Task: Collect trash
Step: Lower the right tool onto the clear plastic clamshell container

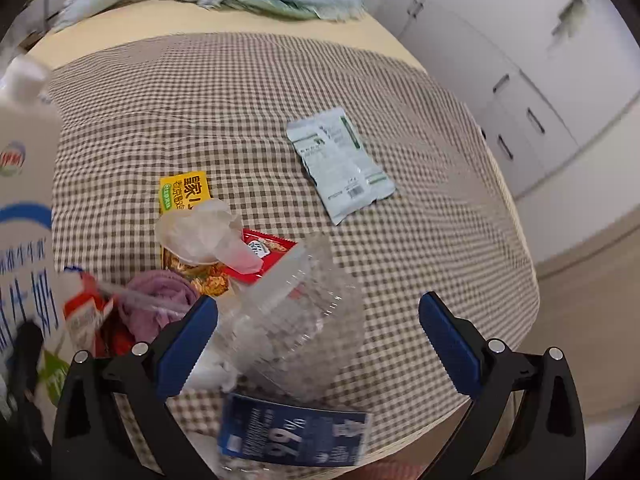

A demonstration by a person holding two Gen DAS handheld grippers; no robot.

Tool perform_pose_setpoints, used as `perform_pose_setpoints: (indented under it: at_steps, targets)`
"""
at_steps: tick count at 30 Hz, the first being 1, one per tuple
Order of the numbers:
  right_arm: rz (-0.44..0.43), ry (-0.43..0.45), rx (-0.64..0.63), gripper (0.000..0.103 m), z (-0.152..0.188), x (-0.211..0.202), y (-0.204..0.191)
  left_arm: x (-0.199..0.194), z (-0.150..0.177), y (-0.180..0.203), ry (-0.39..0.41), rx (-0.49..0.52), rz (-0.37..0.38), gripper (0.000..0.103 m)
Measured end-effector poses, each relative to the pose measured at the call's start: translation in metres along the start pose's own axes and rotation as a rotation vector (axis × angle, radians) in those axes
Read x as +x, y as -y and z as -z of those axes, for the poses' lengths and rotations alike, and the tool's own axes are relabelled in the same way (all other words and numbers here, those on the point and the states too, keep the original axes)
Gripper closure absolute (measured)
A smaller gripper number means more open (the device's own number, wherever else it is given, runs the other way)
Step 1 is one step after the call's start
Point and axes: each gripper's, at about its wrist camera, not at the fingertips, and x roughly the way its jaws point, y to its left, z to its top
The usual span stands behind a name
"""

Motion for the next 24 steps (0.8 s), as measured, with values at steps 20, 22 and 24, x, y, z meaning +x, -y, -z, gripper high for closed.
perform_pose_setpoints:
  at_steps: [20,22,24]
  targets:
    - [0.212,-0.115,0.043,0.006,-0.019,0.049,-0.03,0.011,0.006,-0.006,0.007,0.0,0.05,0.032]
    - [0.226,-0.13,0.03,0.006,-0.016,0.052,-0.03,0.013,0.005,-0.005,0.0,0.008,0.057,0.032]
    - [0.233,-0.141,0.025,0.006,-0.014,0.054,-0.029,0.012,0.005,-0.006,0.001,0.007,0.059,0.032]
